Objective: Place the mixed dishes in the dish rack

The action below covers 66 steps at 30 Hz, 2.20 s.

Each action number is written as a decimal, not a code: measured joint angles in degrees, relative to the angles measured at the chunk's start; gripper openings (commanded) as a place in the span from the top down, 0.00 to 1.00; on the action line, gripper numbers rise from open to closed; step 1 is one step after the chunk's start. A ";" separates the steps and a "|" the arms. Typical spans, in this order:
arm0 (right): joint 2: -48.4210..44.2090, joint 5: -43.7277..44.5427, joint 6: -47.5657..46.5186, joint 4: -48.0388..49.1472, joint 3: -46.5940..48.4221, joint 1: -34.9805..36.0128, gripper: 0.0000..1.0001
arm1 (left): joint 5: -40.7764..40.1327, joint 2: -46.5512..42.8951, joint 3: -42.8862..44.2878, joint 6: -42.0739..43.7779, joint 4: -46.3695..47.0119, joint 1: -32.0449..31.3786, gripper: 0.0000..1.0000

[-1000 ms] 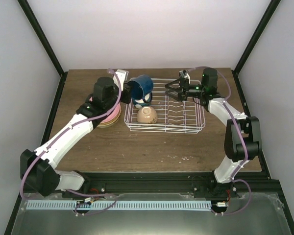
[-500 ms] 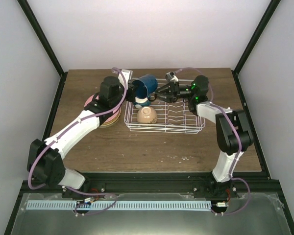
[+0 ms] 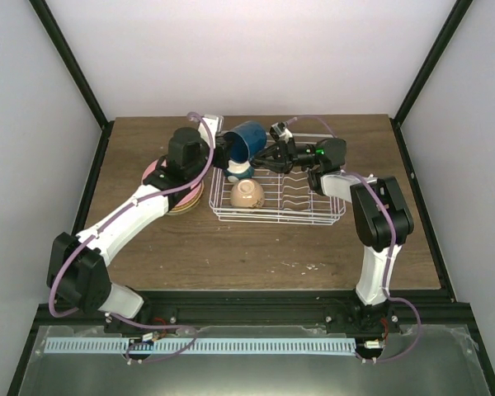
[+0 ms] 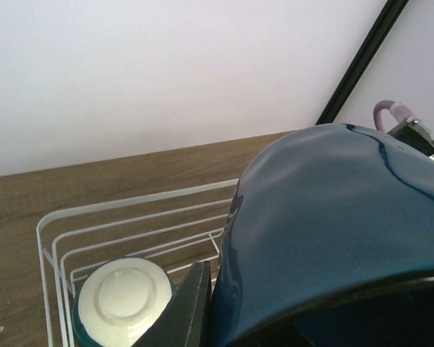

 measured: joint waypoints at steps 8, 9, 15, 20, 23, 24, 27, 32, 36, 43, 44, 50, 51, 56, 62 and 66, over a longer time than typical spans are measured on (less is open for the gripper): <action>0.04 -0.09 3.74 -0.39 0.85 -0.04 0.99 | 0.15 0.00 0.00 2.08 1.75 0.22 0.91; 0.04 -0.17 3.67 -0.76 0.94 -0.02 0.99 | 0.13 0.00 -0.02 2.14 1.75 0.28 0.89; 0.04 -0.85 -2.49 -5.05 1.92 0.07 0.99 | 0.07 -0.28 -1.53 0.61 2.36 1.05 0.63; 0.04 -1.57 -9.31 -12.59 2.32 -0.15 0.99 | 0.28 -1.33 -5.55 -1.14 2.47 3.04 0.51; 0.04 -1.75 -13.20 -17.49 2.34 -0.57 0.99 | 0.61 -1.81 -7.39 -1.75 2.40 3.72 0.44; 0.04 -1.77 -14.45 -19.12 2.40 -0.68 0.99 | 0.70 -1.95 -7.78 -1.73 2.34 3.80 0.42; 0.02 -1.66 -19.19 -25.14 3.19 -1.44 0.99 | 1.01 -2.16 -8.39 -1.84 1.68 3.87 0.34; -1.14 1.68 -36.26 -49.16 8.57 -3.19 0.99 | 1.03 -4.57 -9.03 -1.36 -0.66 4.37 0.22; -1.14 13.70 -57.35 -80.85 22.93 -3.63 0.99 | 0.81 -5.60 -6.29 -1.86 -6.75 8.26 0.18; -4.85 32.65 -78.05 -107.97 33.79 -3.61 0.99 | -2.05 -2.47 4.48 -0.39 -20.50 19.02 0.17; -5.09 34.91 -79.56 -110.33 33.79 -3.43 0.99 | -2.47 -2.05 5.53 -0.11 -21.84 19.93 0.17; -4.57 49.88 -85.46 -121.63 33.75 -0.44 0.99 | -5.64 0.04 9.73 1.75 -28.81 21.79 0.17; -4.55 52.00 -86.14 -122.64 33.57 0.33 0.99 | -6.29 0.37 10.08 1.92 -29.68 21.81 0.17; -4.55 62.75 -88.98 -124.89 31.95 3.85 0.99 | -8.41 2.45 11.58 2.62 -33.40 21.90 0.17; -3.30 74.20 -91.82 -125.11 30.16 6.47 0.99 | -9.70 4.66 11.89 2.67 -35.91 22.23 0.17; -1.20 78.99 -93.50 -125.00 30.16 7.32 0.99 | -10.03 4.74 11.89 2.71 -36.20 22.43 0.17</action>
